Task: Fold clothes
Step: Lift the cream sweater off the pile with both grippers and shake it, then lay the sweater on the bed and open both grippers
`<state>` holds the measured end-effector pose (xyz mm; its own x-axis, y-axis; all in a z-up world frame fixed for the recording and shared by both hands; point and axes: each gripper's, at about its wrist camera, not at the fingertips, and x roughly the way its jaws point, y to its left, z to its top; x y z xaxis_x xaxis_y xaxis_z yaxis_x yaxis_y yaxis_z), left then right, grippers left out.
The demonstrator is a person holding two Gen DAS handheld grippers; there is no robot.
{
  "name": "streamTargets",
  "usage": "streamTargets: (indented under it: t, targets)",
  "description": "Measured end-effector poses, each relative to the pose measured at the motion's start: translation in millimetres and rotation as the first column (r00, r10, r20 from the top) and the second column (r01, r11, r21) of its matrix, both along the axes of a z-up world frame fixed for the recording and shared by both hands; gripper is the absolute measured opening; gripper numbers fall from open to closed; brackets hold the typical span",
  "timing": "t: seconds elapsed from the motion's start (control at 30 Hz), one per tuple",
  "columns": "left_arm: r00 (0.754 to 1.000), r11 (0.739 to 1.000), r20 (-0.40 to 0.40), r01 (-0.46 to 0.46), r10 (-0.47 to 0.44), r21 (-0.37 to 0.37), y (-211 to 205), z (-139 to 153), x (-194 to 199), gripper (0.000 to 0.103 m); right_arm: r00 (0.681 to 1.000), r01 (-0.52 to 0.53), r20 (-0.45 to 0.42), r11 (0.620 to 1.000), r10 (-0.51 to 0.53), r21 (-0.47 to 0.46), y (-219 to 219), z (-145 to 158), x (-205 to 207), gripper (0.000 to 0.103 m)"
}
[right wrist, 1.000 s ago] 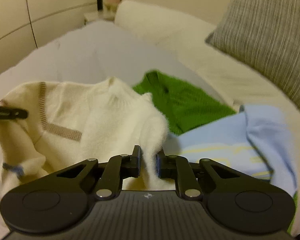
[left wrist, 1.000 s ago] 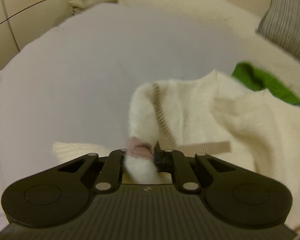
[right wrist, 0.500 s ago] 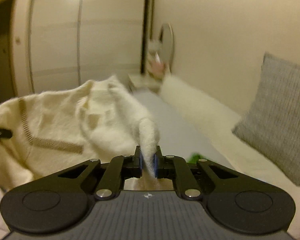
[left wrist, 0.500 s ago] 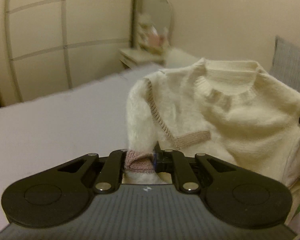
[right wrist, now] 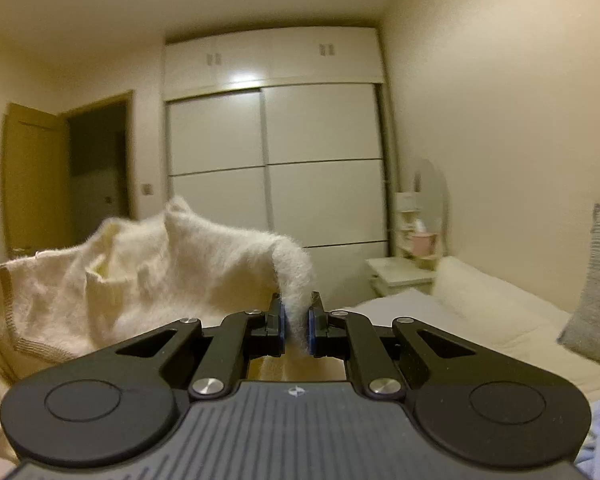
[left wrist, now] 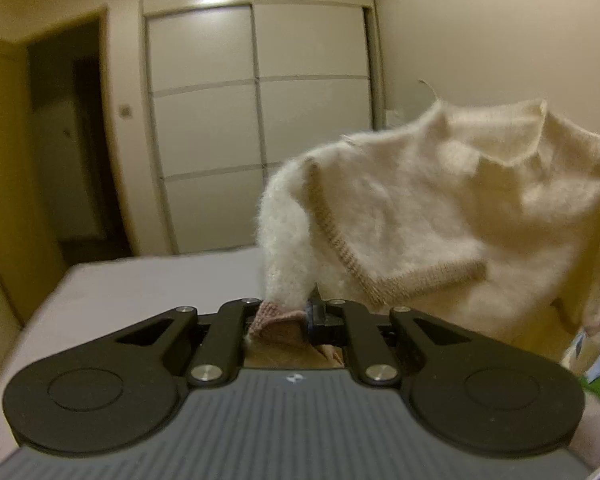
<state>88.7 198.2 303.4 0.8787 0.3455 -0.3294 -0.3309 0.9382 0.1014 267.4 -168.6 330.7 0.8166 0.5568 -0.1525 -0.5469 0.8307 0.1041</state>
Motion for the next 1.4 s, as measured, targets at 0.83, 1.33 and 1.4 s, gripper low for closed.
streamTargets:
  t: [0.83, 1.33, 1.4]
  targets:
    - [0.9, 0.919, -0.359, -0.334, 0.245, -0.209, 218, -175, 63, 0.025, 0.923, -0.148, -0.385, 0.939, 0.018, -0.312, 233, -160, 122, 0.073]
    - [0.731, 0.699, -0.671, -0.545, 0.126, -0.463, 106, -370, -73, 0.028, 0.648, -0.314, -0.749, 0.846, -0.141, -0.431, 131, -427, 13, 0.073]
    - [0.737, 0.696, -0.664, -0.543, 0.127, -0.47, 100, -373, -78, 0.028, 0.627, -0.319, -0.767, 0.852, -0.139, -0.415, 145, -447, 13, 0.067]
